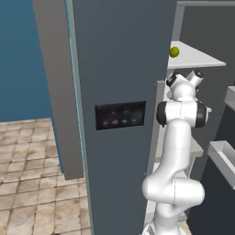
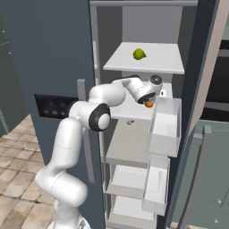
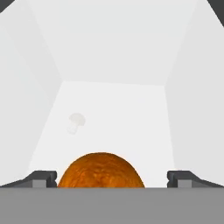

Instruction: Pick up the tangerine and pear from the fridge and place one fruit on each plate on the dining counter.

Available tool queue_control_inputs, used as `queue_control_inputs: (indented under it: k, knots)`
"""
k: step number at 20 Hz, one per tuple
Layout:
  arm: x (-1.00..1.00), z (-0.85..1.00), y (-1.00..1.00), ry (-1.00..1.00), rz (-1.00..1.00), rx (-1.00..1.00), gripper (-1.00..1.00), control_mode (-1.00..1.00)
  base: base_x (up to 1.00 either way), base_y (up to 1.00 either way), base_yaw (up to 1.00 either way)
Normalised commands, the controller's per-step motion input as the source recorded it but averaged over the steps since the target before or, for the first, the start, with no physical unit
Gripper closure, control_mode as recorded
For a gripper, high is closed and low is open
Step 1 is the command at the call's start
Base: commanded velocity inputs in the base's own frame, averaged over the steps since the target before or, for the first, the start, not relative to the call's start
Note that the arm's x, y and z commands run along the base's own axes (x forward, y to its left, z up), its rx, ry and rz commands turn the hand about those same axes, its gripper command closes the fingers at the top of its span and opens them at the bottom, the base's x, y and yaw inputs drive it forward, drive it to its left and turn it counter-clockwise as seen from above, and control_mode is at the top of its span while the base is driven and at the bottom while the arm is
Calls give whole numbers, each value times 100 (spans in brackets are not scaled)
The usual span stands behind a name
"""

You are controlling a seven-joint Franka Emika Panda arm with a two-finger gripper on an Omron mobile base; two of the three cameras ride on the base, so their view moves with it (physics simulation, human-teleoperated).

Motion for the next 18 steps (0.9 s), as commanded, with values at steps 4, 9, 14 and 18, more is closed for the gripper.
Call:
queue_control_inputs:
  k: [4, 9, 14, 18]
  knots:
    - [-18, -21, 0, 0, 0, 0, -100, -100, 0, 0, 0]
    - [-2, -23, 0, 0, 0, -2, -100, -100, 0, 0, 0]
    - [2, -29, 0, 0, 1, -3, 100, -100, 0, 0, 0]
    - [-2, -29, 0, 0, 2, -1, 100, -100, 0, 0, 0]
